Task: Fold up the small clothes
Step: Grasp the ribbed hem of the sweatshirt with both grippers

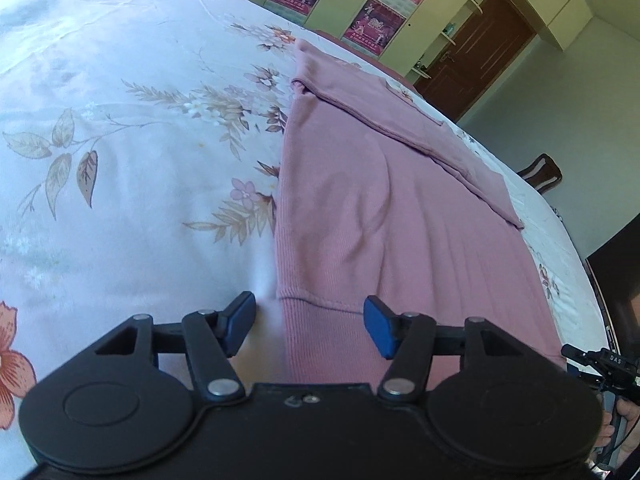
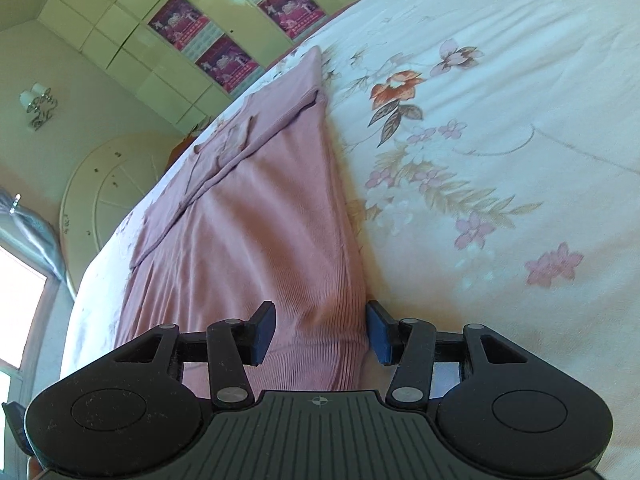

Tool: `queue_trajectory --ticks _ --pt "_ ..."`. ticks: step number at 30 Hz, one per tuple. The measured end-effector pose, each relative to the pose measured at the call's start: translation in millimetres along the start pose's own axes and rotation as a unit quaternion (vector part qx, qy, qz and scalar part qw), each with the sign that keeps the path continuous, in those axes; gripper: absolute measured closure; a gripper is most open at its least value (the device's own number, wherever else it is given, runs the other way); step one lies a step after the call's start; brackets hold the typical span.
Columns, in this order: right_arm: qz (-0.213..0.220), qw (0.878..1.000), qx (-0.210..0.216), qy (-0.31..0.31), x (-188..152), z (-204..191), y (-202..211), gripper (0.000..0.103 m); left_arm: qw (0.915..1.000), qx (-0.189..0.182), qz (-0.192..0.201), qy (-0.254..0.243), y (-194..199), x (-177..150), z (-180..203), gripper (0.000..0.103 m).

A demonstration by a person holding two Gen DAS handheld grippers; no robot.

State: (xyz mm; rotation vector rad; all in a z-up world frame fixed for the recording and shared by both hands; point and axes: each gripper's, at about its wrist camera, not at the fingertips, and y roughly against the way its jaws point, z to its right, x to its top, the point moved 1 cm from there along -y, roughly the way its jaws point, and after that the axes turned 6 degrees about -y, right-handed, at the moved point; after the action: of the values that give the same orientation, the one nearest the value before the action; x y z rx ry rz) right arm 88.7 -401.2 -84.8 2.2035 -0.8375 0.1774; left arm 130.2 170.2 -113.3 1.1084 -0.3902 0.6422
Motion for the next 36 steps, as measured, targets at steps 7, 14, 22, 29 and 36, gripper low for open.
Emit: queue_trajectory --ticks 7,14,22,29,36 --pt "-0.024 0.999 0.031 0.000 -12.9 3.3 6.4 0.053 0.9983 -0.033 0.006 0.048 -1.2 -13.3 -2.0 0.056" --pt "-0.030 0.998 0.049 -0.025 7.3 7.2 -8.3 0.053 0.9966 -0.058 0.013 0.057 -21.7 4.0 -6.4 0.066" --pt "-0.033 0.997 0.068 0.019 15.5 -4.3 6.9 0.094 0.9861 -0.103 0.111 0.069 5.1 2.1 -6.6 0.098" --pt "-0.051 0.997 0.039 0.043 4.4 2.0 -3.5 0.094 0.9912 -0.064 0.061 0.098 -21.0 -13.3 -31.3 0.098" --pt "-0.031 0.998 0.053 -0.011 -1.7 9.4 -5.4 0.094 0.9908 -0.058 0.074 0.097 -17.0 -9.1 -23.5 0.098"
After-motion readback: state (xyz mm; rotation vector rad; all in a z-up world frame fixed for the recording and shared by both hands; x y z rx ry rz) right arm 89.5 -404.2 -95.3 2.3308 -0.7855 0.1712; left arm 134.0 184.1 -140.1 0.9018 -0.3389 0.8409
